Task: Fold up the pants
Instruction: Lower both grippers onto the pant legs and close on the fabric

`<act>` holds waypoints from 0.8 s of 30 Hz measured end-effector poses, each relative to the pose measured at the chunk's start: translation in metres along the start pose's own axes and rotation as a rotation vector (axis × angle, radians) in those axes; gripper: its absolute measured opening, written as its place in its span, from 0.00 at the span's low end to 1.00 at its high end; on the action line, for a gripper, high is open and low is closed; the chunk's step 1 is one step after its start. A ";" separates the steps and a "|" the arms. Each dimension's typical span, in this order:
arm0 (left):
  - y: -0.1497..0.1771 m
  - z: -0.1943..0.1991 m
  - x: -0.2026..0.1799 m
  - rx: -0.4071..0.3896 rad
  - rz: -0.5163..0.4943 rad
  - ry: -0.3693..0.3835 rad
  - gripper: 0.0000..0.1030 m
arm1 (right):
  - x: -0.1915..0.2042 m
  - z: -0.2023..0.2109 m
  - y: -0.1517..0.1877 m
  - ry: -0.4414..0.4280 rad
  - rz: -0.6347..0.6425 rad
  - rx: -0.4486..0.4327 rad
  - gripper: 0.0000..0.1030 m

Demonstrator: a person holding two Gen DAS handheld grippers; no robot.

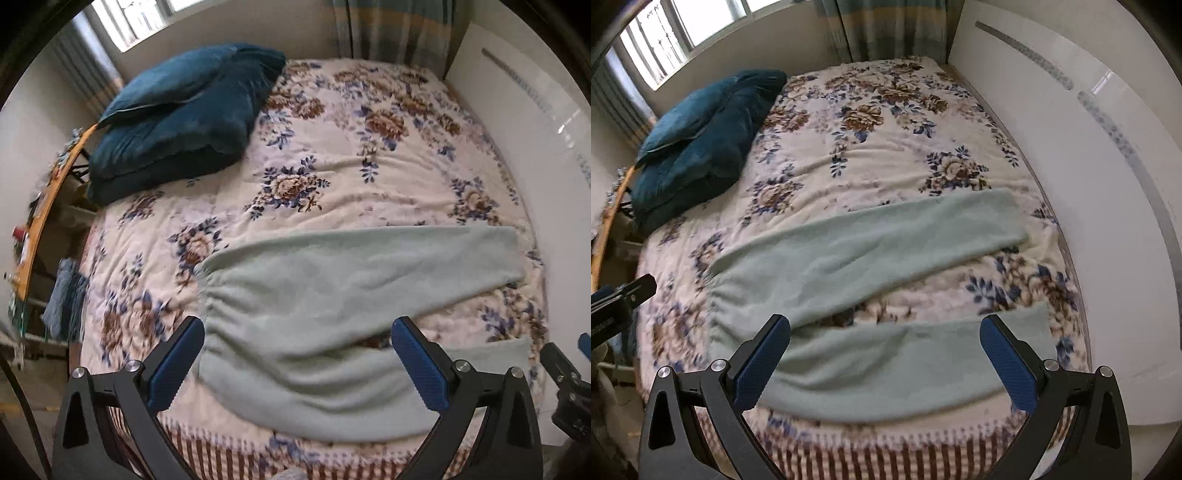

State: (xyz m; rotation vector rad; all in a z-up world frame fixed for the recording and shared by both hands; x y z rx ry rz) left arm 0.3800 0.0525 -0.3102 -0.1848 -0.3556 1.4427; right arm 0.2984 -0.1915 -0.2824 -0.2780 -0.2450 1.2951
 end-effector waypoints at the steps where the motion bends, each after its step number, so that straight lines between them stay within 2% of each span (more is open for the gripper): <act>1: -0.009 -0.018 -0.001 0.014 -0.011 0.002 1.00 | 0.005 -0.020 -0.010 0.005 0.004 0.005 1.00; 5: -0.033 -0.093 -0.013 0.078 -0.064 0.031 0.97 | 0.015 -0.089 -0.036 -0.001 0.033 0.043 1.00; 8: -0.048 -0.148 -0.028 0.128 -0.158 0.047 0.96 | 0.028 -0.148 -0.051 0.011 0.143 0.062 1.00; 12: -0.049 -0.230 -0.056 0.228 -0.405 0.055 0.91 | 0.053 -0.248 -0.070 -0.026 0.379 0.167 1.00; 14: -0.047 -0.269 -0.069 0.262 -0.545 0.039 0.90 | 0.066 -0.289 -0.080 -0.051 0.480 0.206 1.00; 17: -0.043 -0.317 -0.078 0.322 -0.695 0.023 0.90 | 0.085 -0.343 -0.086 -0.089 0.632 0.276 1.00; 22: -0.044 -0.367 -0.088 0.417 -0.806 0.089 0.90 | 0.108 -0.418 -0.093 -0.141 0.810 0.388 1.00; 24: -0.045 -0.381 -0.088 0.459 -0.816 0.118 0.90 | 0.110 -0.440 -0.095 -0.142 0.862 0.428 1.00</act>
Point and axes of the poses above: each gripper's, at about its wrist camera, not at the fingertips, and z roughly against the way its jaws point, x to its left, y to its underside, the point moved 10 cm from there along -z, roughly the way its jaws point, and after that the axes turned 1 degree about y, right-handed, at the moved point
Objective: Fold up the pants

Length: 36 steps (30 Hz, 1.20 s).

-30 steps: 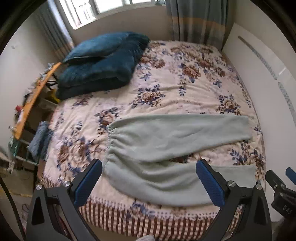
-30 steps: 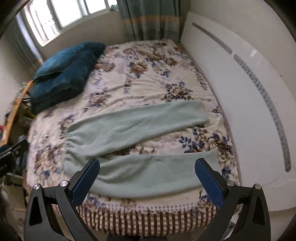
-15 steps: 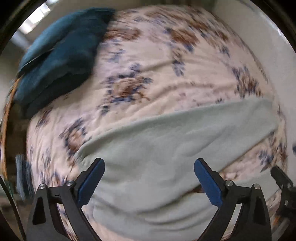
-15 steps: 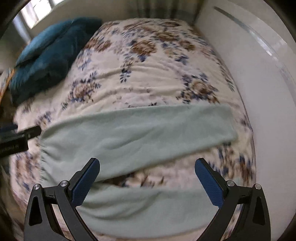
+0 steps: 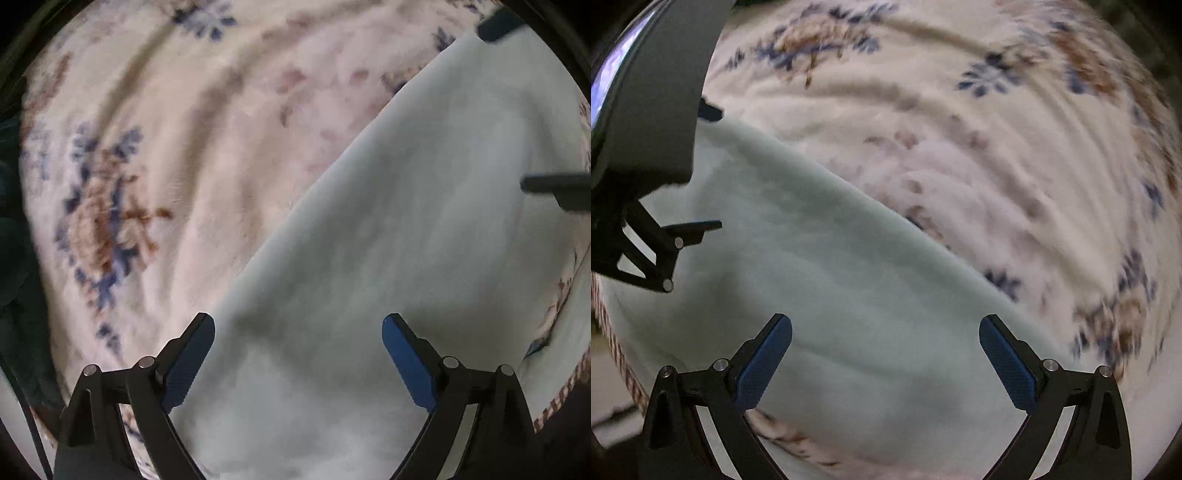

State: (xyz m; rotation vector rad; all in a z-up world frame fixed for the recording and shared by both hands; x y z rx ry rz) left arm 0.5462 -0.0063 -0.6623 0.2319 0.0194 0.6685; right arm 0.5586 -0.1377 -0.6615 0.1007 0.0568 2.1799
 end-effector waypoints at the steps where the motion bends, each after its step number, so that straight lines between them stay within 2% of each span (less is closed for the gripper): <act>1: -0.002 -0.007 0.003 0.020 -0.004 0.016 0.90 | -0.005 -0.009 -0.006 0.004 0.029 0.015 1.00; 5: -0.005 -0.030 0.006 0.075 -0.045 0.045 0.90 | -0.023 -0.043 -0.019 0.026 0.131 0.097 1.00; 8: -0.011 -0.034 0.009 0.064 -0.038 0.081 0.90 | -0.029 -0.068 -0.017 0.015 0.206 0.178 1.00; 9: -0.014 -0.034 0.011 0.050 -0.029 0.097 0.87 | -0.028 -0.076 -0.015 -0.005 0.220 0.206 0.98; 11: -0.019 -0.030 0.014 0.033 -0.017 0.114 0.74 | -0.029 -0.083 -0.012 -0.026 0.225 0.230 0.93; 12: -0.025 -0.024 0.017 0.024 -0.012 0.116 0.60 | -0.026 -0.084 -0.012 -0.044 0.235 0.234 0.86; 13: -0.027 -0.017 0.019 0.011 -0.002 0.124 0.42 | -0.025 -0.082 -0.013 -0.055 0.238 0.222 0.78; 14: -0.028 -0.008 0.023 0.000 0.011 0.128 0.33 | -0.026 -0.081 -0.014 -0.054 0.237 0.209 0.74; 15: -0.028 0.002 0.026 -0.020 0.029 0.133 0.20 | -0.026 -0.078 -0.014 -0.055 0.227 0.191 0.64; 16: -0.025 0.009 0.030 -0.027 0.050 0.146 0.14 | -0.027 -0.073 -0.013 -0.053 0.219 0.166 0.47; 17: -0.022 0.016 0.033 -0.042 0.075 0.156 0.12 | -0.027 -0.069 -0.012 -0.051 0.215 0.147 0.38; 18: -0.020 0.025 0.037 -0.066 0.095 0.159 0.10 | -0.029 -0.064 -0.009 -0.047 0.209 0.127 0.23; 19: -0.017 0.030 0.038 -0.079 0.099 0.158 0.08 | -0.032 -0.057 -0.004 -0.046 0.196 0.104 0.17; 22: -0.007 0.048 0.037 -0.117 0.134 0.171 0.07 | -0.034 -0.038 0.008 -0.077 0.132 0.035 0.13; 26: 0.020 0.072 0.022 -0.177 0.169 0.151 0.07 | -0.028 -0.013 0.035 -0.097 0.095 -0.026 0.11; 29: 0.048 0.095 0.004 -0.248 0.220 0.148 0.07 | -0.013 0.005 0.073 -0.114 0.056 -0.078 0.10; 31: 0.071 0.107 -0.007 -0.279 0.292 0.185 0.07 | 0.002 0.017 0.102 -0.132 0.029 -0.117 0.10; 32: 0.089 0.107 -0.019 -0.288 0.343 0.212 0.07 | 0.015 0.021 0.109 -0.147 0.013 -0.131 0.10; 33: 0.112 0.107 -0.035 -0.279 0.411 0.275 0.07 | 0.033 0.024 0.119 -0.176 -0.018 -0.143 0.10; 34: 0.126 0.095 -0.073 -0.278 0.451 0.308 0.07 | 0.058 0.020 0.118 -0.204 -0.043 -0.144 0.10; 36: 0.158 0.090 -0.117 -0.270 0.505 0.357 0.07 | 0.087 0.027 0.154 -0.277 -0.113 -0.127 0.10</act>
Point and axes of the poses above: each gripper's, at about its wrist camera, not at the fingertips, and z roughly against the way its jaws point, x to its left, y to its underside, the point moved 10 cm from there along -z, roughly the way its jaws point, and after that the axes turned 1 degree about y, right-handed, at the moved point
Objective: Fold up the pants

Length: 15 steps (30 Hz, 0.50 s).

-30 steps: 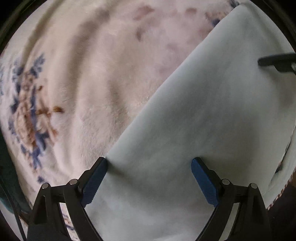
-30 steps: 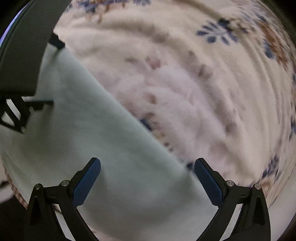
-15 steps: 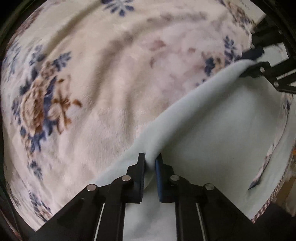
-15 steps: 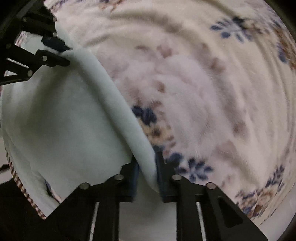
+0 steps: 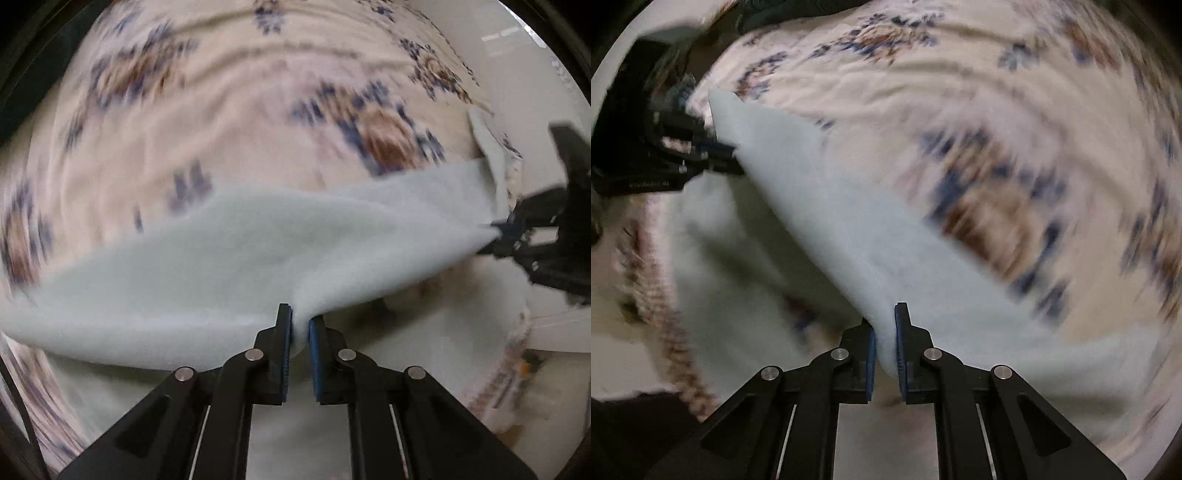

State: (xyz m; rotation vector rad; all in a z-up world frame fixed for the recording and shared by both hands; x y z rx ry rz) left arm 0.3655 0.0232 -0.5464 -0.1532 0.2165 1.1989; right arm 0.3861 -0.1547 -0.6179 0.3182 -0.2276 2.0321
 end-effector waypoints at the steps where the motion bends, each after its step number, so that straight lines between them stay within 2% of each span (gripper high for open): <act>1: 0.024 -0.004 -0.009 0.009 0.038 0.020 0.07 | 0.012 -0.004 0.025 -0.031 -0.039 0.007 0.10; 3: 0.071 -0.012 -0.020 0.045 0.113 0.039 0.07 | 0.031 -0.014 0.065 -0.071 -0.111 0.023 0.10; 7: 0.122 -0.052 -0.021 0.085 0.255 0.029 0.07 | 0.051 -0.060 0.122 -0.148 -0.291 0.053 0.11; 10: 0.137 -0.068 -0.019 0.064 0.309 0.013 0.07 | 0.056 -0.079 0.148 -0.131 -0.371 0.036 0.12; 15: 0.132 -0.078 -0.023 0.043 0.298 -0.076 0.10 | 0.048 -0.092 0.151 -0.095 -0.489 0.032 0.14</act>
Point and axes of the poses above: each gripper's, at about its wrist camera, not at the fingertips, and z roughly against the way its jaws point, x to its left, y to its underside, the point moved 10 cm from there along -z, roughly the way its jaws point, and after that the axes turned 1 degree about y, right-handed, at the moved point
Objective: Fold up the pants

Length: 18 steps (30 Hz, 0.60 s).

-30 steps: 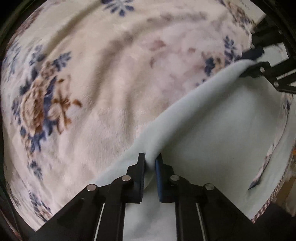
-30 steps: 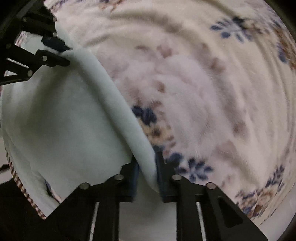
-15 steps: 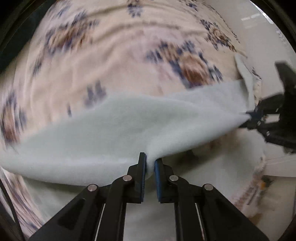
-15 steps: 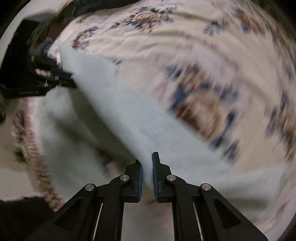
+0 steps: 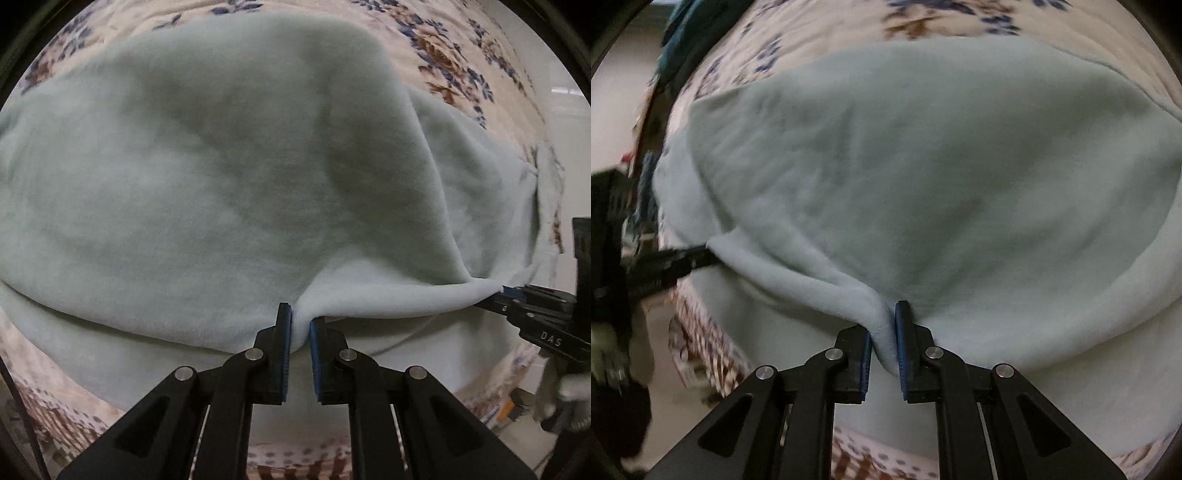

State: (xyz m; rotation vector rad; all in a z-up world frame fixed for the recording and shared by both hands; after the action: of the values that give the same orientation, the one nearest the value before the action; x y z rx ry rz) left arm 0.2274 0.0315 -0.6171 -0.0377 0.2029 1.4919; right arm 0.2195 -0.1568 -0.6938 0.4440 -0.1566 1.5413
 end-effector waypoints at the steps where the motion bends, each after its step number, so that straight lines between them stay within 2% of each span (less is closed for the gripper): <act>1: 0.001 0.003 -0.002 -0.003 -0.005 -0.022 0.10 | 0.001 -0.003 0.000 0.025 -0.008 0.003 0.16; 3: 0.003 0.016 -0.007 -0.025 -0.013 -0.059 0.11 | 0.009 0.001 -0.002 0.088 -0.008 0.000 0.20; 5: 0.003 0.029 -0.015 -0.053 -0.013 -0.092 0.15 | 0.014 0.013 -0.001 0.145 -0.011 -0.020 0.36; 6: 0.008 0.039 -0.015 -0.071 -0.019 -0.128 0.19 | 0.013 0.018 0.000 0.173 -0.010 -0.026 0.70; 7: 0.011 0.045 -0.015 -0.077 -0.021 -0.155 0.29 | 0.012 0.025 0.002 0.213 -0.014 -0.033 1.00; 8: 0.016 0.051 -0.014 -0.082 -0.015 -0.171 0.34 | 0.011 0.033 0.005 0.235 -0.030 -0.044 1.00; 11: 0.025 0.072 -0.005 -0.117 0.036 -0.189 0.60 | 0.006 0.051 0.010 0.291 -0.064 -0.065 1.00; 12: 0.025 0.081 0.001 -0.128 0.060 -0.199 0.75 | 0.003 0.059 0.010 0.316 -0.073 -0.080 1.00; 13: 0.021 0.090 0.009 -0.143 0.086 -0.204 0.82 | -0.002 0.068 0.011 0.338 -0.093 -0.099 1.00; 18: 0.000 0.114 0.044 -0.235 0.187 -0.282 0.90 | -0.042 0.113 -0.003 0.422 -0.186 -0.178 1.00</act>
State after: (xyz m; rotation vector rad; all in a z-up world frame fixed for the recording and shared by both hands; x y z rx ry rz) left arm 0.2430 0.0919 -0.5125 0.0035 -0.2024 1.6820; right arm 0.2415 -0.2374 -0.6066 -0.0129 0.0741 1.3913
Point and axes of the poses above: each gripper's, at about its wrist camera, not at the fingertips, and z roughly against the way its jaws point, x to its left, y to its underside, the point moved 10 cm from there along -z, roughly the way its jaws point, and after that the axes turned 1 degree about y, right-handed, at the moved point
